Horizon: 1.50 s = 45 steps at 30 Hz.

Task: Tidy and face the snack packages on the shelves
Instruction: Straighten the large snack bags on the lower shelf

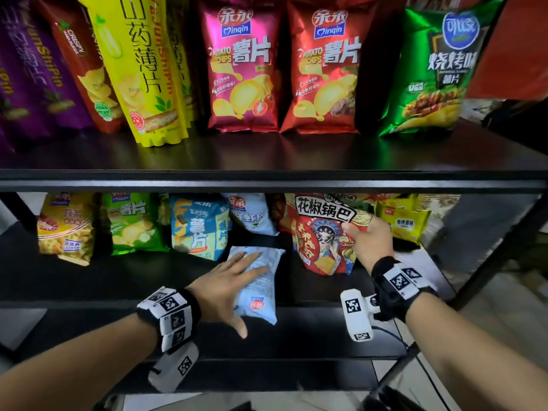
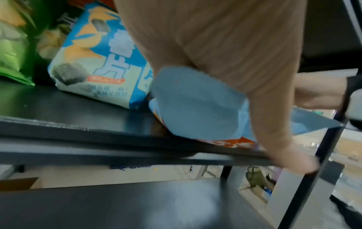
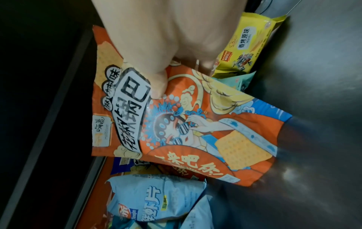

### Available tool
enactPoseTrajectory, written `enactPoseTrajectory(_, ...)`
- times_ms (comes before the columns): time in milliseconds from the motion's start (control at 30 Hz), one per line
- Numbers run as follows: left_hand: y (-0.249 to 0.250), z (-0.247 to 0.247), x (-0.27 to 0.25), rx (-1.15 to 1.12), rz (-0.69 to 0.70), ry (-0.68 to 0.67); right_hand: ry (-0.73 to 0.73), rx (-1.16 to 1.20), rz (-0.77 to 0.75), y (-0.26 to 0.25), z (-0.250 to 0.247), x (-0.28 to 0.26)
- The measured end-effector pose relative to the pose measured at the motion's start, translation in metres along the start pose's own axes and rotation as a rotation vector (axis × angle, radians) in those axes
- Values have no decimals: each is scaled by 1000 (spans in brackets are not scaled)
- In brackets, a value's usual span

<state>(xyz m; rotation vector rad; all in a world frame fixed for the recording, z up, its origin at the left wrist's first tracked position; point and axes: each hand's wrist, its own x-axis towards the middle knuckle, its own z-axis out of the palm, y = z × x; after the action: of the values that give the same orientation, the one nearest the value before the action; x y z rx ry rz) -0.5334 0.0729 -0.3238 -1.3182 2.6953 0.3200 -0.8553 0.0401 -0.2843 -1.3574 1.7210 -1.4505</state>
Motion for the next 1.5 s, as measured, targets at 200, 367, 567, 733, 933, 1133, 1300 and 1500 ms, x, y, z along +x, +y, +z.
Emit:
enactPoseTrajectory(200, 0, 1, 20, -6, -186, 201, -51, 52, -75, -2, -14, -17)
enactPoseTrajectory(367, 6, -6, 21, -13, -298, 270, -81, 93, -124, -5, -26, -28)
enactPoseTrajectory(567, 15, -11, -1, -202, -200, 361, -301, 146, -183, -21, -36, -37)
enactPoseTrajectory(733, 46, -10, -30, -821, 12, 441, -435, 216, -174, -41, -10, -51)
enactPoseTrajectory(933, 58, -8, -42, -1368, -203, 871, -490, 290, -141, -71, 37, -65)
enactPoseTrajectory(1133, 44, -23, -74, -1257, -278, 1044, -610, 421, -92, -81, 57, -73)
enactPoseTrajectory(1300, 34, -34, -92, -1259, -334, 1177, -376, 300, -52, -59, 65, -31)
enactPoseTrajectory(1500, 21, -41, -103, -1226, -400, 1253, -319, -106, 33, -33, 76, 49)
